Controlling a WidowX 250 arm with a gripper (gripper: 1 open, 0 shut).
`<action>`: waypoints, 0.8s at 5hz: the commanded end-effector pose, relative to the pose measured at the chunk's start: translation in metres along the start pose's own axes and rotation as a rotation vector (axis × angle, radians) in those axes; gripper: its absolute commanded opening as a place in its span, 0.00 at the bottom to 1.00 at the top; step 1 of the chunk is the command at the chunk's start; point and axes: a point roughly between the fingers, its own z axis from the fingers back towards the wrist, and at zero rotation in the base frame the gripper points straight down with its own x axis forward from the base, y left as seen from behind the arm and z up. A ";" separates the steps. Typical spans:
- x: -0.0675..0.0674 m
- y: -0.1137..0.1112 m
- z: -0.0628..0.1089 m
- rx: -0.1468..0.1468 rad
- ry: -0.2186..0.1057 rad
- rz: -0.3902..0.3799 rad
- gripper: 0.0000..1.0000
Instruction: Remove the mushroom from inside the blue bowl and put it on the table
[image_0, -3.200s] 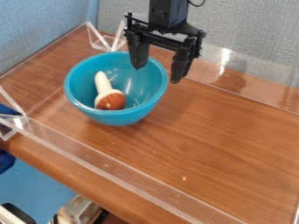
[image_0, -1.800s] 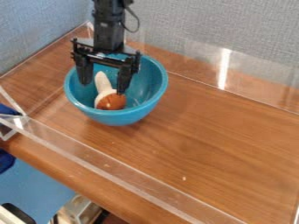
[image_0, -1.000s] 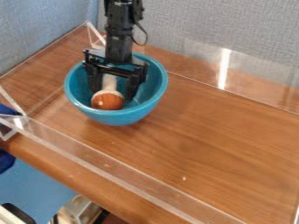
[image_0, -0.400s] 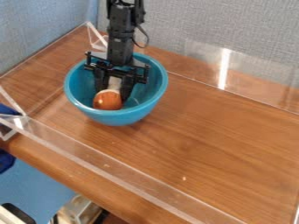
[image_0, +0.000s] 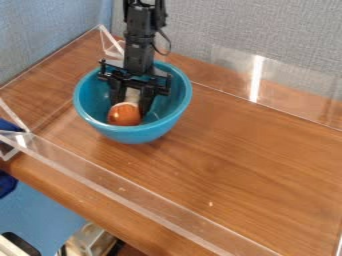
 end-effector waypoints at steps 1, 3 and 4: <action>0.007 0.000 0.015 -0.007 -0.048 0.001 0.00; 0.010 0.002 0.014 -0.014 -0.037 0.005 0.00; 0.010 0.003 0.015 -0.017 -0.033 0.007 0.00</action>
